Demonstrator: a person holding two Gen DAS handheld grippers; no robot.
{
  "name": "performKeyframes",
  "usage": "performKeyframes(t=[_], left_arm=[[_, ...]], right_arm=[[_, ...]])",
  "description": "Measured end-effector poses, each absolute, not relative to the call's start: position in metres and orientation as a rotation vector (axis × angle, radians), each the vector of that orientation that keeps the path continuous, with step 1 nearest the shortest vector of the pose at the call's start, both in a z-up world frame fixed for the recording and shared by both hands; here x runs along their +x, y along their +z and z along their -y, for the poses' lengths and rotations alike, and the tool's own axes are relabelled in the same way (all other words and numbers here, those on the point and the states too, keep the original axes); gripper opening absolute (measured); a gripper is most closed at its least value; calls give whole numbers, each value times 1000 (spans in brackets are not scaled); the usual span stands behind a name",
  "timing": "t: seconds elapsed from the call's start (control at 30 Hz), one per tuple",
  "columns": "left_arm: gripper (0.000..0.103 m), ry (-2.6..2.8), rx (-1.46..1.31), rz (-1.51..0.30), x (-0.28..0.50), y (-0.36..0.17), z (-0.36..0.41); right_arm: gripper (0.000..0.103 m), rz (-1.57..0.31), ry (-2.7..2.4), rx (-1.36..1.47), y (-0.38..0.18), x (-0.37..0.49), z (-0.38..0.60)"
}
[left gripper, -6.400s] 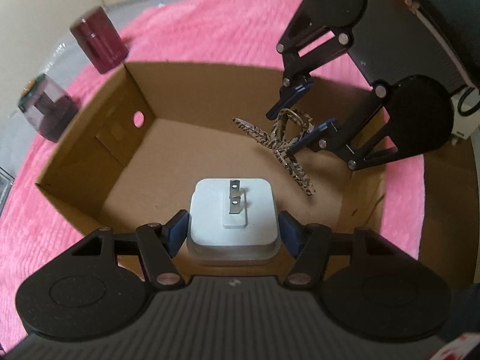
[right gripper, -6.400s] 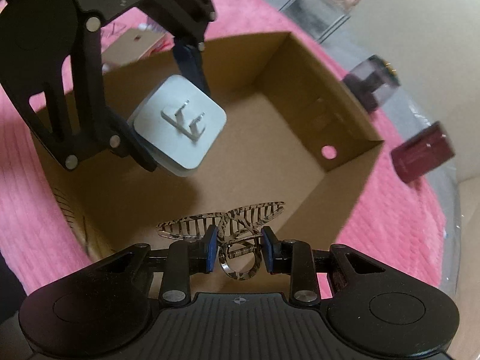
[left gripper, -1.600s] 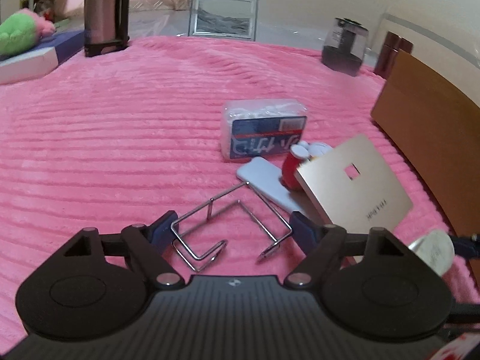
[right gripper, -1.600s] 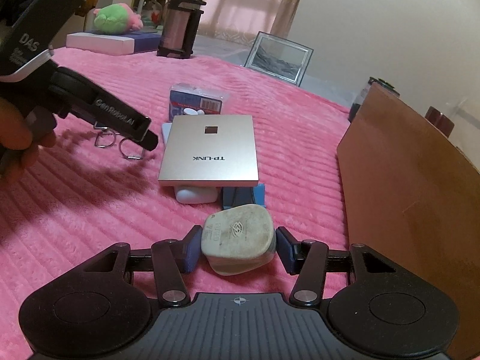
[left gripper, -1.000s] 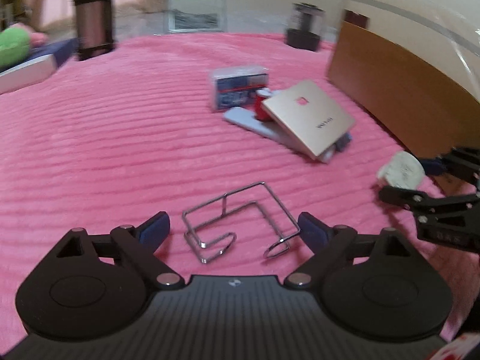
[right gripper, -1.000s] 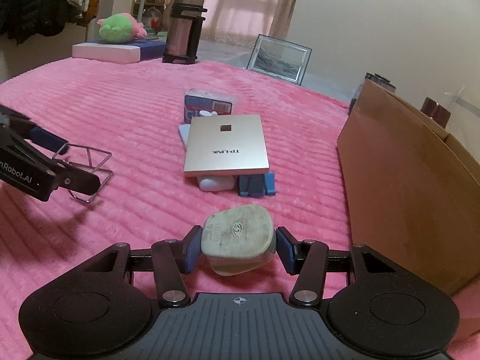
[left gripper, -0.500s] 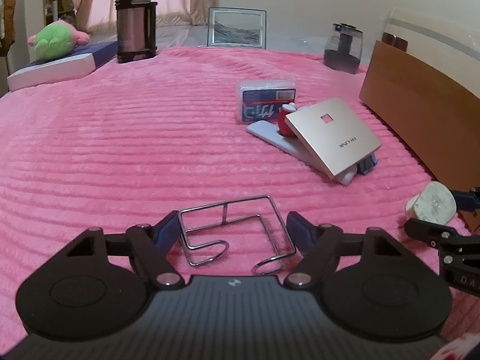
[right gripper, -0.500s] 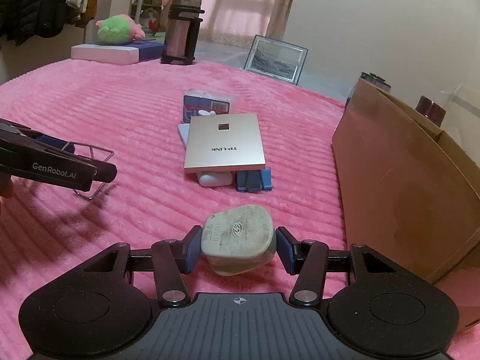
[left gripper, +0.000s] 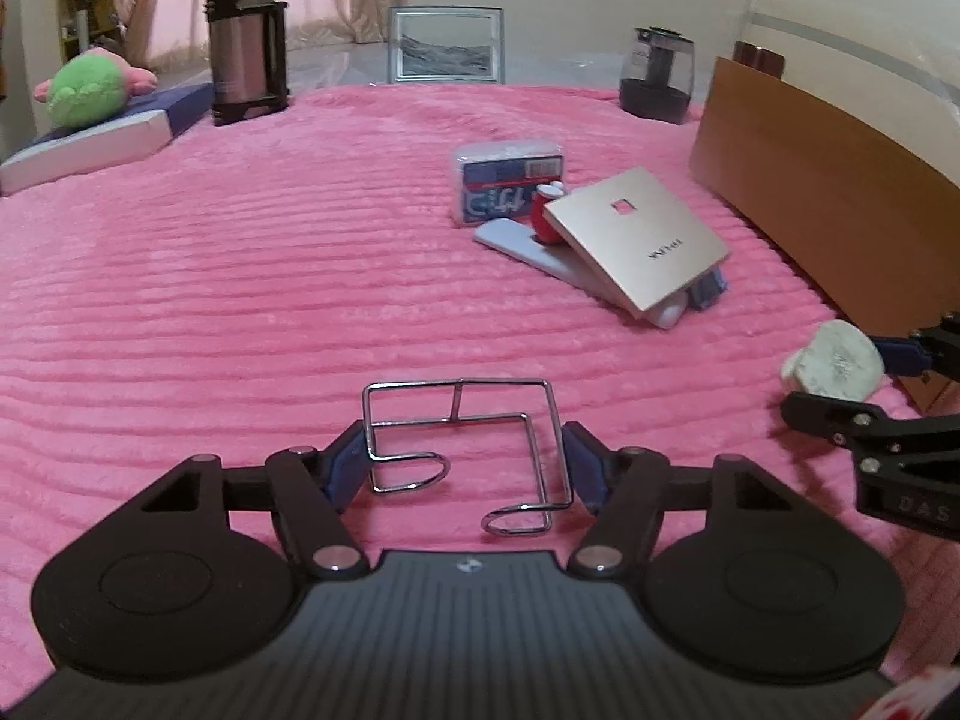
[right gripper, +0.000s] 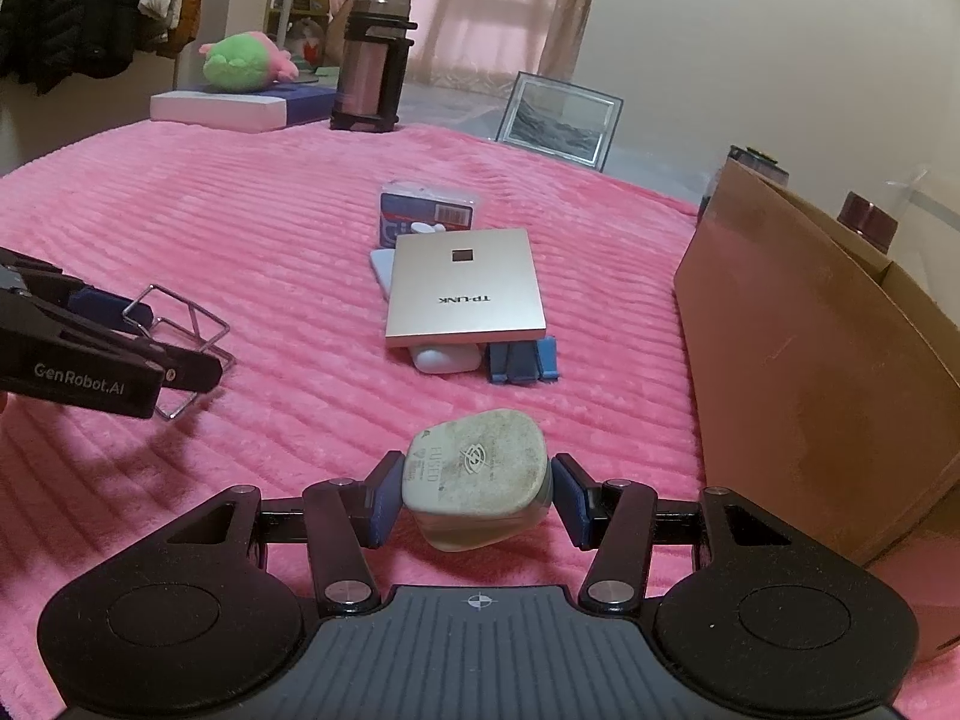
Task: Organize rigid objects
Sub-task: 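Carry the beige plug and wire rack over the cardboard box with both tools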
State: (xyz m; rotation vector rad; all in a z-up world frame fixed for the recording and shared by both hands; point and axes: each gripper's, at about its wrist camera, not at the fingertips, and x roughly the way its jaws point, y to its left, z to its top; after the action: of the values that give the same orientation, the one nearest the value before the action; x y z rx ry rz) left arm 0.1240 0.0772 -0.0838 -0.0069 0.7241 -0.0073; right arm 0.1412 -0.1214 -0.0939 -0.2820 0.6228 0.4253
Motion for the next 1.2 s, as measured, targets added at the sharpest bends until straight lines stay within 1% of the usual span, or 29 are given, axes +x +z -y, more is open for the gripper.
performKeyframes(t=[0.27, 0.57, 1.2], left_arm=[[66, 32, 58, -700, 130, -82, -73], [64, -1, 45, -707, 126, -77, -77], [64, -96, 38, -643, 76, -14, -42]], right_arm=[[49, -623, 423, -284, -93, 140, 121], [49, -614, 421, -276, -89, 137, 122], [49, -516, 405, -236, -36, 86, 151]])
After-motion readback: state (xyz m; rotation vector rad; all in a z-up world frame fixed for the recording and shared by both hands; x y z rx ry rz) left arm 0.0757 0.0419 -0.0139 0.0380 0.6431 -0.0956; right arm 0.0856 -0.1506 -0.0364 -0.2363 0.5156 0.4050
